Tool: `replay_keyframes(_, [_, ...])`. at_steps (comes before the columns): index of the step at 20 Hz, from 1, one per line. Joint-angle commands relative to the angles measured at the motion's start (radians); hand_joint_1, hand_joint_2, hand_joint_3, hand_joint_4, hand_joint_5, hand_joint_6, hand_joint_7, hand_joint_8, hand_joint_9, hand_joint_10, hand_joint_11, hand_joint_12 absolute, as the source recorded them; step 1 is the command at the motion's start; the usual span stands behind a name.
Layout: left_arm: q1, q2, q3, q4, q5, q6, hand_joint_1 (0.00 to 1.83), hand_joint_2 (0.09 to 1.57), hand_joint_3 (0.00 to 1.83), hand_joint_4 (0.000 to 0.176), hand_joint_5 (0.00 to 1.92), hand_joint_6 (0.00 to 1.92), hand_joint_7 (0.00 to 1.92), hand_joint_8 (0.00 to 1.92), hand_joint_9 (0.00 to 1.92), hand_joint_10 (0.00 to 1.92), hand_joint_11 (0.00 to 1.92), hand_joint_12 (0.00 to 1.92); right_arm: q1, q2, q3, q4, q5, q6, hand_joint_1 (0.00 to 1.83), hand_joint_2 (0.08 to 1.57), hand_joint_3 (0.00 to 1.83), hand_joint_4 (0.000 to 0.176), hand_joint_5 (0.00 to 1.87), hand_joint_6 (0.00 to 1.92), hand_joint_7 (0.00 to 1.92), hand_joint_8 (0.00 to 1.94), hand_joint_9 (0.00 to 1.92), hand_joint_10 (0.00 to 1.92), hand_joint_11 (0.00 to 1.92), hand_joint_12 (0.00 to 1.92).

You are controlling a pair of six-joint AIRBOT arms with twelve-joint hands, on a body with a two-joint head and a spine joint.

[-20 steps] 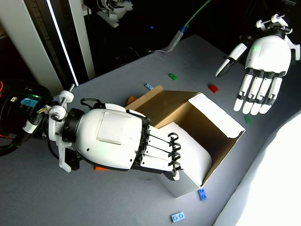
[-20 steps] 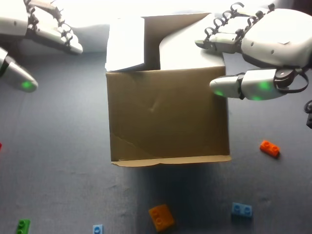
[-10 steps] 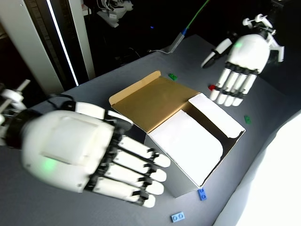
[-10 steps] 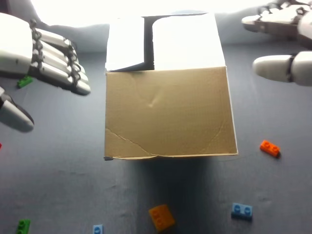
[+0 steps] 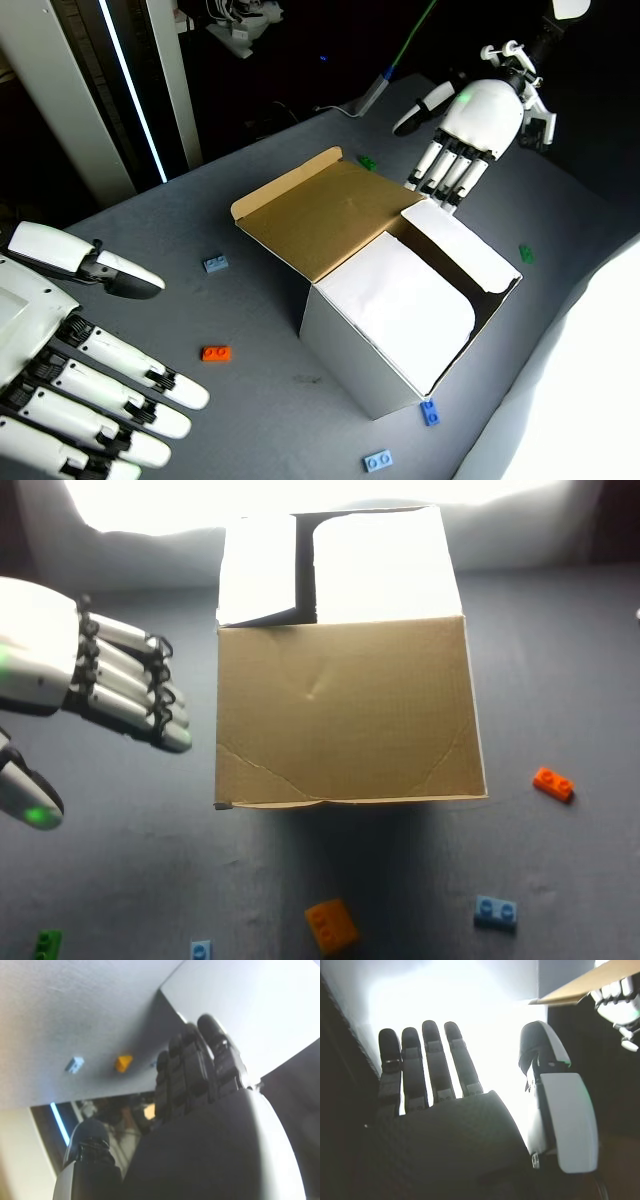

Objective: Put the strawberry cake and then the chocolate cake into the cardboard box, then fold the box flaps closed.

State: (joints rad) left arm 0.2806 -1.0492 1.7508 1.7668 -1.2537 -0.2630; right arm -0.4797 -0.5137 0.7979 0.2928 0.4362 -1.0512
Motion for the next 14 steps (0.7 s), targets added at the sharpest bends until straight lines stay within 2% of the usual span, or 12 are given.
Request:
replay_keyframes(1, [-0.002,0.016,-0.008,-0.099,-0.023,0.001,0.0,1.17,0.0,0.0,0.23,0.0,0.28,0.0,0.29,0.0,0.0,0.86,0.006,0.022,-0.001,0.006,0.147,-0.008,0.0,1.26,0.0,0.0,0.23,0.01,0.29,0.01,0.26,0.02,0.0,0.77])
replay_keyframes(6, [0.027,0.042,-0.104,-0.121,-0.011,0.001,0.0,1.19,0.0,0.0,0.22,0.0,0.26,0.0,0.29,0.0,0.04,0.83,-0.001,0.046,-0.018,0.005,0.13,-0.012,0.0,1.27,0.0,0.0,0.22,0.0,0.27,0.0,0.25,0.02,0.0,0.75])
replay_keyframes(7, [0.034,0.048,-0.132,-0.124,-0.008,0.001,0.0,1.18,0.0,0.0,0.24,0.01,0.28,0.01,0.31,0.01,0.05,0.82,-0.001,0.045,-0.019,0.005,0.124,-0.012,0.0,1.27,0.0,0.0,0.23,0.0,0.28,0.0,0.25,0.02,0.0,0.81])
replay_keyframes(12, [0.07,0.073,-0.249,-0.128,0.029,0.003,0.0,1.18,0.0,0.0,0.22,0.0,0.27,0.0,0.29,0.0,0.04,0.8,0.003,0.045,-0.026,0.005,0.135,-0.011,0.0,1.28,0.0,0.0,0.25,0.01,0.29,0.0,0.25,0.01,0.0,0.74])
replay_keyframes(14, [0.077,0.083,-0.29,-0.134,0.04,0.006,0.0,1.18,0.0,0.0,0.23,0.0,0.28,0.01,0.3,0.0,0.05,0.81,0.003,0.045,-0.026,0.005,0.15,-0.005,0.0,1.28,0.0,0.0,0.26,0.01,0.29,0.0,0.26,0.02,0.0,0.82])
